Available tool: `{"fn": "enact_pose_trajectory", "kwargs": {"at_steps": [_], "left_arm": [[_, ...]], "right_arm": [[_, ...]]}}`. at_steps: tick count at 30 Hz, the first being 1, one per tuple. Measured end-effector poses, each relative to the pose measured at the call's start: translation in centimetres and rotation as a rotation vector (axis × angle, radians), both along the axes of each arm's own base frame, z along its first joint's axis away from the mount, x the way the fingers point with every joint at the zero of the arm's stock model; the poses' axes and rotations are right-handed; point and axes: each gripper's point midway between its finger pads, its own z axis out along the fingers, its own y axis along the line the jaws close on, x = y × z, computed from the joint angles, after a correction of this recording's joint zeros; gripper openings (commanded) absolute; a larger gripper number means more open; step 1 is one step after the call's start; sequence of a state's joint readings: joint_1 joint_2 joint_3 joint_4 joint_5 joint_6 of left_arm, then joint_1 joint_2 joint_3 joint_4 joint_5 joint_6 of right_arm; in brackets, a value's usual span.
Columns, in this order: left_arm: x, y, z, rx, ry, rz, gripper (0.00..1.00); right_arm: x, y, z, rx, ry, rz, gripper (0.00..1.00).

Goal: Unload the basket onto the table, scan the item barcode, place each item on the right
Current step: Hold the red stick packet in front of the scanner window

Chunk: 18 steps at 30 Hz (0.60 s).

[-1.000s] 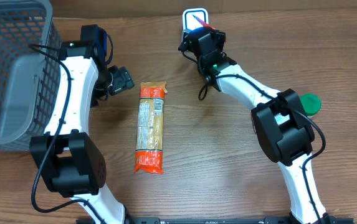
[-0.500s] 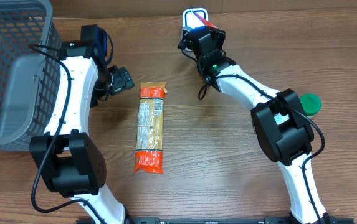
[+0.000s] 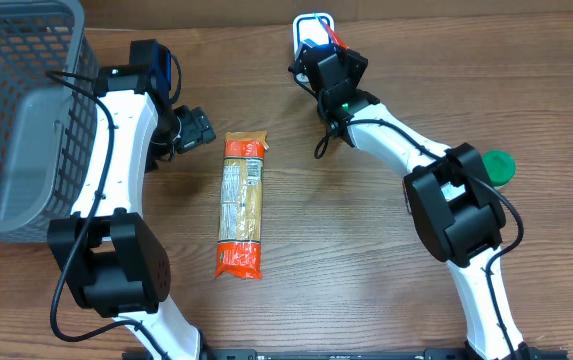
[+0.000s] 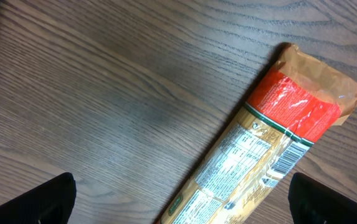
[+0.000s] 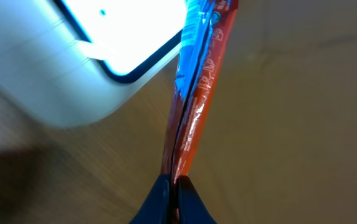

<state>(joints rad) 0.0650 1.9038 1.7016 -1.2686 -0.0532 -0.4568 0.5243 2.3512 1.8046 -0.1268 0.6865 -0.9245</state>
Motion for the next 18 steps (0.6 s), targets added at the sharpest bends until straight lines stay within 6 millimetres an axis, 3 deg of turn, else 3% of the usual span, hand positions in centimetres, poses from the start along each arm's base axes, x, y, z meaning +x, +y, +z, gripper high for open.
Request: {"fn": "enact_pose_trajectory", "kwargs": {"at_steps": [2, 4, 8, 12, 15, 18], "left_arm": [[0.0, 0.0, 0.0, 0.000, 0.000, 0.000, 1.00], [0.0, 0.0, 0.0, 0.000, 0.000, 0.000, 1.00], [0.0, 0.0, 0.0, 0.000, 0.000, 0.000, 1.00], [0.0, 0.0, 0.0, 0.000, 0.000, 0.000, 1.00], [0.0, 0.0, 0.0, 0.000, 0.000, 0.000, 1.00], [0.0, 0.0, 0.0, 0.000, 0.000, 0.000, 1.00]], "right_arm": [[-0.9, -0.1, 0.1, 0.054, 0.044, -0.013, 0.03], [-1.9, -0.3, 1.4, 0.104, 0.064, -0.031, 0.03], [-5.0, -1.6, 7.5, 0.225, 0.073, -0.088, 0.04], [-10.5, -4.1, 14.3, 0.349, 0.126, -0.135, 0.04], [-15.6, -6.0, 14.2, 0.370, 0.313, -0.151, 0.04], [-20.0, -7.3, 11.8, 0.381, 0.543, -0.182, 0.04]]}}
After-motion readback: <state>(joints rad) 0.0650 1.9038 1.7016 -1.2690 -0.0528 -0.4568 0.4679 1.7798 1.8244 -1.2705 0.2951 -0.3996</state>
